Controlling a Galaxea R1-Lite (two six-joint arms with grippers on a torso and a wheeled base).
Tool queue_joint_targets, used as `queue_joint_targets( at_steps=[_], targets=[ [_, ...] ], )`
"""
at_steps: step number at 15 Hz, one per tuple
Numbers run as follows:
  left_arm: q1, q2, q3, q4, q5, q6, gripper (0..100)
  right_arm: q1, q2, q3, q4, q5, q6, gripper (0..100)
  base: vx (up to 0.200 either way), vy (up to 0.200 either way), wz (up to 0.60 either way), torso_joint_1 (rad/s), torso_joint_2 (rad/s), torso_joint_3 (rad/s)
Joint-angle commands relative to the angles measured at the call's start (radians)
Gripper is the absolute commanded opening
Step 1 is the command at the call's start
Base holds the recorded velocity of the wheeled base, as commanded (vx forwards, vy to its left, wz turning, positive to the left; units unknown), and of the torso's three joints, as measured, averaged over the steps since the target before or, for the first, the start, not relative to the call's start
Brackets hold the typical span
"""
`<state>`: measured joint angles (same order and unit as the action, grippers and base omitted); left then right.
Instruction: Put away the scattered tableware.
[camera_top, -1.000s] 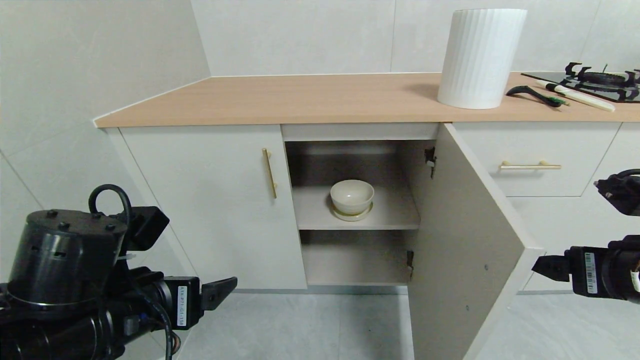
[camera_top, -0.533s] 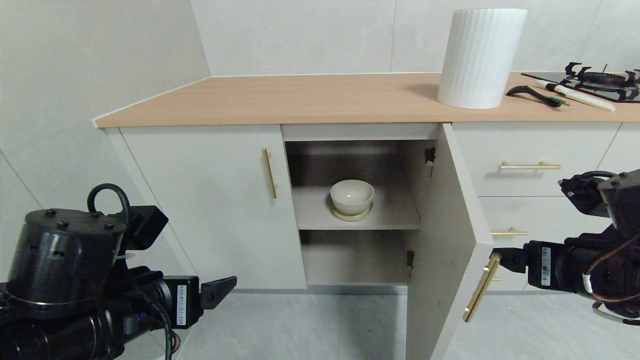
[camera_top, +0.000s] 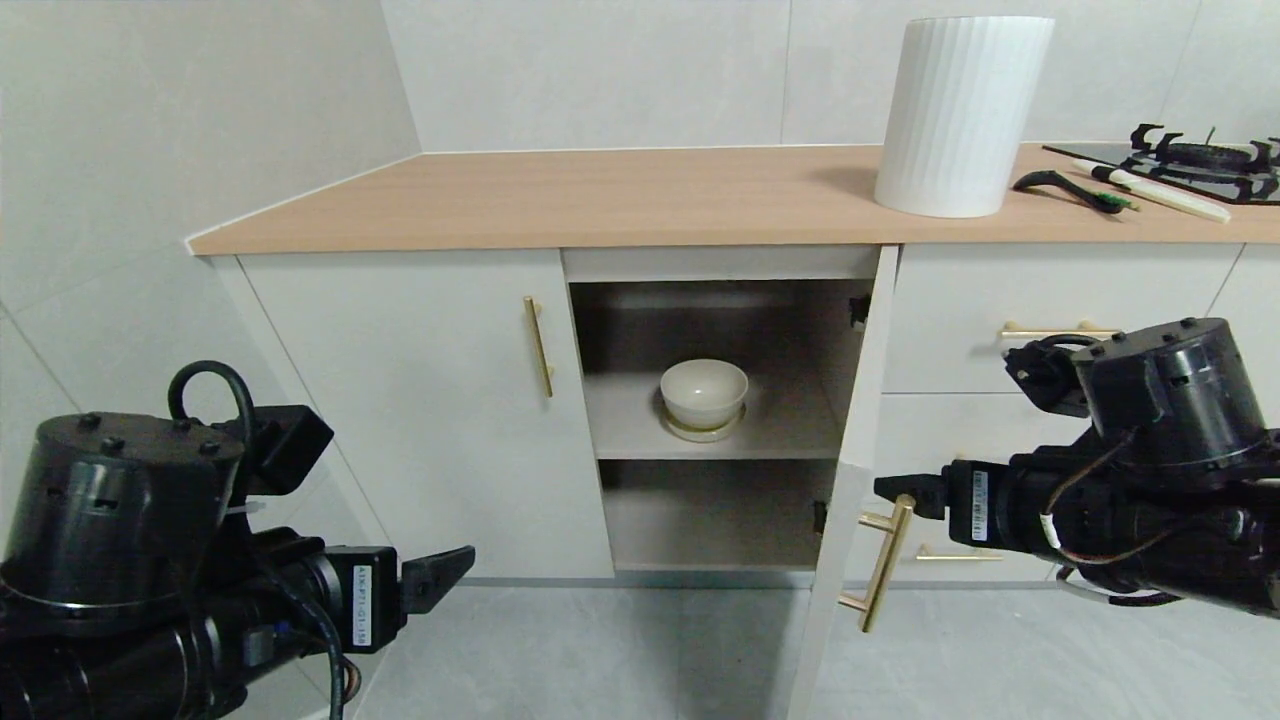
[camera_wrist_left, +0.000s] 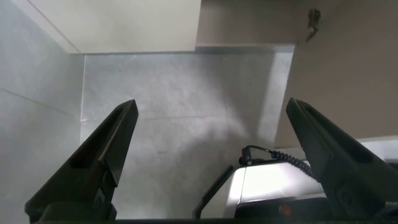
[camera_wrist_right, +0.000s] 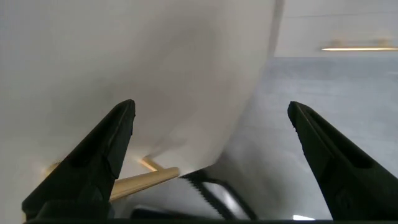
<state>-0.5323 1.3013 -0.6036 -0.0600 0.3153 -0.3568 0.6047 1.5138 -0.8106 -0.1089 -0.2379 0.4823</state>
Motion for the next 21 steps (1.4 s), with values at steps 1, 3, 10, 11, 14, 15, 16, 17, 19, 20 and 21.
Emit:
queue_joint_targets(
  at_steps=[1, 3, 10, 11, 14, 15, 16, 17, 19, 20, 21],
  targets=[
    [0.0, -0.005, -0.002, 0.0, 0.002, -0.001, 100, -0.003, 0.068, -0.051, 0.0, 0.037, -0.002, 100, 0.0, 0.0, 0.0, 0.0, 0.0, 0.0],
    [0.0, -0.011, -0.004, -0.001, 0.002, -0.001, 100, -0.005, 0.131, -0.108, 0.0, 0.063, -0.002, 100, 0.0, 0.0, 0.0, 0.0, 0.0, 0.0],
    [0.0, -0.017, -0.007, -0.011, 0.011, -0.001, 100, -0.008, 0.298, -0.294, -0.002, 0.12, -0.065, 100, 0.0, 0.0, 0.0, 0.0, 0.0, 0.0],
    [0.0, -0.017, -0.007, -0.014, 0.011, -0.001, 100, -0.008, 0.324, -0.318, -0.002, 0.12, -0.073, 100, 0.0, 0.0, 0.0, 0.0, 0.0, 0.0],
    [0.0, -0.017, -0.005, -0.029, 0.016, 0.001, 100, -0.008, 0.416, -0.392, -0.002, 0.118, -0.074, 100, 0.0, 0.0, 0.0, 0.0, 0.0, 0.0],
    [0.0, -0.016, -0.004, -0.029, 0.016, 0.001, 100, -0.008, 0.436, -0.404, -0.003, 0.118, -0.074, 100, 0.0, 0.0, 0.0, 0.0, 0.0, 0.0],
    [0.0, -0.011, -0.004, -0.031, 0.016, -0.001, 100, -0.009, 0.453, -0.417, -0.021, 0.118, -0.074, 100, 0.0, 0.0, 0.0, 0.0, 0.0, 0.0],
    [0.0, -0.011, -0.002, -0.034, 0.016, -0.001, 100, -0.009, 0.457, -0.418, -0.037, 0.118, -0.074, 100, 0.0, 0.0, 0.0, 0.0, 0.0, 0.0],
    [0.0, -0.011, 0.002, -0.047, 0.016, 0.001, 100, -0.029, 0.48, -0.42, -0.098, 0.118, -0.074, 100, 0.0, 0.0, 0.0, 0.0, 0.0, 0.0],
    [0.0, -0.01, 0.002, -0.047, 0.016, 0.002, 100, -0.031, 0.488, -0.424, -0.115, 0.118, -0.074, 100, 0.0, 0.0, 0.0, 0.0, 0.0, 0.0],
    [0.0, -0.01, 0.002, -0.047, 0.018, 0.002, 100, -0.034, 0.494, -0.426, -0.123, 0.118, -0.074, 100, 0.0, 0.0, 0.0, 0.0, 0.0, 0.0]
  ],
)
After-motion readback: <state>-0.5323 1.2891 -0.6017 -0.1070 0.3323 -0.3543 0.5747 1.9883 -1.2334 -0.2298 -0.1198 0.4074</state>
